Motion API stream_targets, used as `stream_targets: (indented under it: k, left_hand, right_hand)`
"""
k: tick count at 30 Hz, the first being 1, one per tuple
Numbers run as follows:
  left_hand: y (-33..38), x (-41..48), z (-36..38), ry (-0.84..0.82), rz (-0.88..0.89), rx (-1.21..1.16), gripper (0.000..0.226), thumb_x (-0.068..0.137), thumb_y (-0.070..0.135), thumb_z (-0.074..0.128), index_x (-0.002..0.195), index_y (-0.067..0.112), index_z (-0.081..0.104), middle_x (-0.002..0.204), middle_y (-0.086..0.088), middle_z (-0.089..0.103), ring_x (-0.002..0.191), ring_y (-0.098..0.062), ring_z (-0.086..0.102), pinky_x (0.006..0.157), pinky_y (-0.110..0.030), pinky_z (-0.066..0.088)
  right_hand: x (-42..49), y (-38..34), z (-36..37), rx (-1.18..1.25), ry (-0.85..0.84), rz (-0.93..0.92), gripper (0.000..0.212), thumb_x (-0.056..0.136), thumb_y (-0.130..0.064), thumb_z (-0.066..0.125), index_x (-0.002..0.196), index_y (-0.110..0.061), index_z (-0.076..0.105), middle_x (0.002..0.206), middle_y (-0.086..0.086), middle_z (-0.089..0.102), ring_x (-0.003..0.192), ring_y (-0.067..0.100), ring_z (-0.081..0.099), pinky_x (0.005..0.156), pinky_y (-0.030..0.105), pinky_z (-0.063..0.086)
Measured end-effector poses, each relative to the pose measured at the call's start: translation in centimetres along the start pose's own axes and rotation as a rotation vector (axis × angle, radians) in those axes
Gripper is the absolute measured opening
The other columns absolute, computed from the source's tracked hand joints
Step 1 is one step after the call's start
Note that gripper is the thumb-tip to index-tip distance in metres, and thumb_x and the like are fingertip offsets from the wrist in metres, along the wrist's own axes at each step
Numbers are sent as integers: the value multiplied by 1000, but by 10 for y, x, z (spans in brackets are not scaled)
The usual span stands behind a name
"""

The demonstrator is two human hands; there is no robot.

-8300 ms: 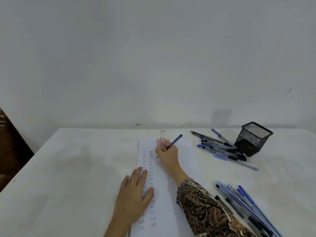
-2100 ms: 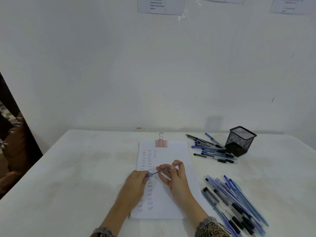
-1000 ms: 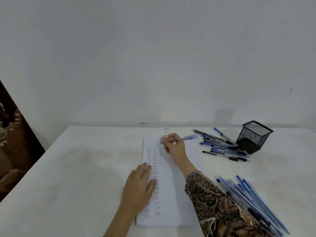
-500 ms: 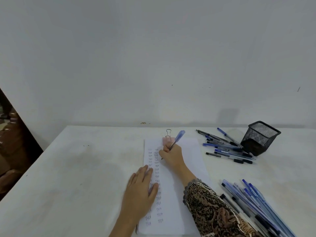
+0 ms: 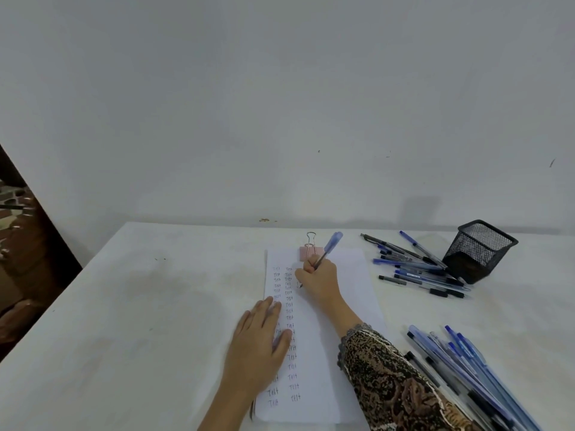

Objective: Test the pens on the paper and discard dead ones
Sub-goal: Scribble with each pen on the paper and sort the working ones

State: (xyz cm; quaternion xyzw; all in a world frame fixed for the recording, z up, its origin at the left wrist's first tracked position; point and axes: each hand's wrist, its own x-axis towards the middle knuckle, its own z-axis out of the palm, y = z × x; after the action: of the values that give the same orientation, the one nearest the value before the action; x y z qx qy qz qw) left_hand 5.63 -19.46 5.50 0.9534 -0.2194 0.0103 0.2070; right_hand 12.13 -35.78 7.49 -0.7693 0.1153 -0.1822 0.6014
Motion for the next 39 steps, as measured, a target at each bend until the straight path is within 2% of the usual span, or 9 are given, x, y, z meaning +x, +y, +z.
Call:
stream_targets:
  k: [12, 20, 23, 26, 28, 30, 33, 36, 39]
  left_hand:
    - [-1, -1, 1, -4, 2, 0, 90, 67, 64, -11, 147, 29, 9, 155, 15, 1, 142, -2, -1, 110, -17, -10]
    - [-3, -1, 2, 1, 6, -23, 72, 84, 62, 5, 147, 28, 10, 155, 14, 4, 142, -3, 0, 111, -18, -8]
    - [-3, 0, 3, 16, 12, -25, 87, 71, 64, -7, 147, 28, 11, 155, 13, 4, 142, -3, 1, 111, -18, -8]
    - [-3, -1, 3, 20, 13, -26, 90, 67, 64, -10, 147, 28, 10, 155, 14, 4, 142, -3, 1, 111, -18, -8]
    - [-3, -1, 2, 24, 17, -30, 91, 67, 64, -10, 147, 28, 11, 155, 14, 4, 142, -3, 1, 110, -18, -8]
    - [-2, -2, 2, 37, 24, -36, 84, 73, 64, -5, 147, 27, 12, 155, 14, 5, 142, -3, 1, 110, -17, -9]
    - [0, -1, 1, 45, 14, -54, 69, 87, 60, 8, 146, 27, 17, 155, 12, 8, 142, -4, 4, 111, -18, -7]
    - [2, -3, 0, 97, 25, -88, 87, 71, 64, -8, 144, 29, 23, 154, 13, 13, 142, -5, 7, 110, -17, -3]
    - [3, -7, -1, 168, 60, -145, 87, 75, 74, -3, 143, 28, 27, 148, 15, 24, 139, -4, 17, 110, -15, 7]
  right_hand:
    - [-1, 0, -3, -38, 6, -35, 48, 69, 13, 51, 49, -20, 23, 48, -6, 25, 41, 5, 23, 45, 13, 25]
    - [3, 3, -2, -32, 29, -4, 47, 70, 13, 51, 51, -20, 24, 51, -5, 28, 44, 4, 25, 47, 12, 27]
    - [1, 4, -3, -49, 9, -16, 47, 71, 12, 51, 50, -19, 24, 50, -5, 27, 42, 4, 25, 47, 13, 27]
    - [-2, 1, -2, -60, 11, -16, 46, 72, 14, 49, 52, -18, 23, 50, -5, 26, 39, 4, 27, 44, 9, 25]
    - [-3, 0, -6, 91, 45, 38, 47, 75, 17, 48, 52, -18, 27, 49, -5, 28, 38, 2, 25, 42, 11, 26]
    - [-3, -4, -15, 348, 65, 112, 42, 88, 5, 49, 53, -14, 35, 42, -3, 32, 33, 4, 26, 36, 16, 24]
    - [-15, -19, -31, 374, 83, 85, 50, 102, -31, 33, 55, -15, 32, 37, -7, 31, 31, 7, 25, 35, 17, 18]
    - [-38, -30, -37, 180, -46, -83, 39, 103, -29, 24, 68, -16, 34, 40, -9, 33, 35, 4, 24, 39, 20, 22]
    - [-53, -19, -43, -417, -98, -449, 22, 101, -21, 35, 82, -22, 47, 53, -12, 42, 42, 5, 34, 46, 15, 23]
